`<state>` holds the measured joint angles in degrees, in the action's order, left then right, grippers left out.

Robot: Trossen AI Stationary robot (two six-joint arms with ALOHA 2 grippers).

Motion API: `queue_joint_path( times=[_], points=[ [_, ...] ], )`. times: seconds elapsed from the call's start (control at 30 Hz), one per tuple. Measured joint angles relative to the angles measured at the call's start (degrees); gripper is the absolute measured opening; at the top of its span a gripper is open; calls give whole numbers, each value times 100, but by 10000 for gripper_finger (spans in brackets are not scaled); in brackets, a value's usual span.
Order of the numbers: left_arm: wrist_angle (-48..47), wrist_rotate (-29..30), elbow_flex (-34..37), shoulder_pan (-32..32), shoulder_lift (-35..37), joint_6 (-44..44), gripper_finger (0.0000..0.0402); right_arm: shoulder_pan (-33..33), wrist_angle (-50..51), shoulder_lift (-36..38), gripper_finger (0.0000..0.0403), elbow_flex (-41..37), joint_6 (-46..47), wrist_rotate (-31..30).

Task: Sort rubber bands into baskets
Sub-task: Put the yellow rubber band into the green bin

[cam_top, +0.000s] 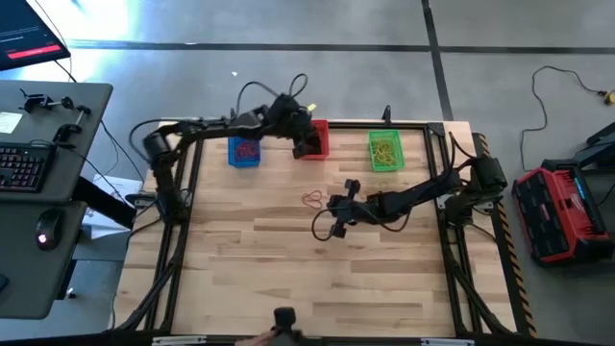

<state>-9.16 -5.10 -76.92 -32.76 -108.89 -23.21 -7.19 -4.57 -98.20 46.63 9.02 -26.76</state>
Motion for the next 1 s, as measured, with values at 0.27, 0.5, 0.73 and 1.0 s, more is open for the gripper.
queue_joint_path(
  times=[0.27, 0.5, 0.73, 1.0],
  points=[
    [1616, -49, 2014, 375, 1499, 666, 14, 391, 821, 35, 0, 99, -39, 620],
    [3766, -187, 3642, 886, 2254, 1417, 13, 853, 3000, 73, 0, 620, -57, 713],
    [5121, -186, 4588, 1499, 2498, 1813, 13, 1178, 4306, 73, 0, 848, -153, 1088],
    [5653, 47, 5104, 2389, 2613, 2006, 13, 1459, 4852, 73, 25, 848, 9, 1586]
  ],
)
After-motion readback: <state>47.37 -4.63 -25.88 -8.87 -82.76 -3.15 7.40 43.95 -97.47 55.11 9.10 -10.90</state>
